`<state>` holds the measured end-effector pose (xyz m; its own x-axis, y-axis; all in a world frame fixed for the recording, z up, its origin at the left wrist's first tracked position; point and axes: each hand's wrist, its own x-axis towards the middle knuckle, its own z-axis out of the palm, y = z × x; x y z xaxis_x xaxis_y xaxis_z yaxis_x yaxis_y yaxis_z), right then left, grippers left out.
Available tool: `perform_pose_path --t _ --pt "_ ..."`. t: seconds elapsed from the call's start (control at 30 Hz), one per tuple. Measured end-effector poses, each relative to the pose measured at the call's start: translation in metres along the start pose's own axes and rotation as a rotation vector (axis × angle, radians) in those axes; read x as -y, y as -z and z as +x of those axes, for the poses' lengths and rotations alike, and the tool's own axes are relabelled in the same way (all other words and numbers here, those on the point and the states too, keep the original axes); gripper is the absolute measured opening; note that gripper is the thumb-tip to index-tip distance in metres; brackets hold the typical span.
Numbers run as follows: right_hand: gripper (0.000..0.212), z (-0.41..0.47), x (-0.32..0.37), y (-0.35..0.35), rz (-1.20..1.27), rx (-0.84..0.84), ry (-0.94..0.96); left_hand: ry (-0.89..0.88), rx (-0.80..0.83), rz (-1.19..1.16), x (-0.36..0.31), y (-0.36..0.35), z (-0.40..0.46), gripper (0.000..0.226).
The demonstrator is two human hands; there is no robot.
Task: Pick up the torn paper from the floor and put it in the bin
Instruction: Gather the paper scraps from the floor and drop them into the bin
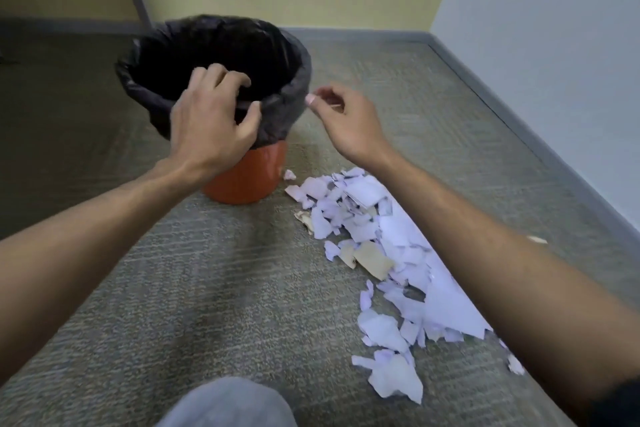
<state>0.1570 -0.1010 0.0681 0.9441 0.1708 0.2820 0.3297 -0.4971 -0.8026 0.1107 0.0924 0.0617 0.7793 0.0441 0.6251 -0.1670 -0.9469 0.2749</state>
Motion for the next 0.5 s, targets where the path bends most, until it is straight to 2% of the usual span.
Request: perform_pose_path --t 0.17,0.23,0.33,0.5 --pt "0.030 -0.074 -0.075 0.033 -0.157 0.160 -0.132 -0.058 0.109 -0.112 -0.026 -0.036 -0.057 0.024" --pt "0.031 -0.100 -0.100 0.042 -0.204 0.192 -0.204 -0.081 0.225 -0.150 -0.035 -0.057 -0.081 0.024" --pt "0.032 -0.136 -0.130 0.053 -0.253 0.212 -0.307 -0.136 0.456 -0.213 -0.050 -0.084 -0.115 0.037" --pt "0.031 -0.194 -0.162 0.064 -0.331 0.352 -0.388 -0.327 0.776 -0.274 -0.083 -0.112 -0.158 0.047"
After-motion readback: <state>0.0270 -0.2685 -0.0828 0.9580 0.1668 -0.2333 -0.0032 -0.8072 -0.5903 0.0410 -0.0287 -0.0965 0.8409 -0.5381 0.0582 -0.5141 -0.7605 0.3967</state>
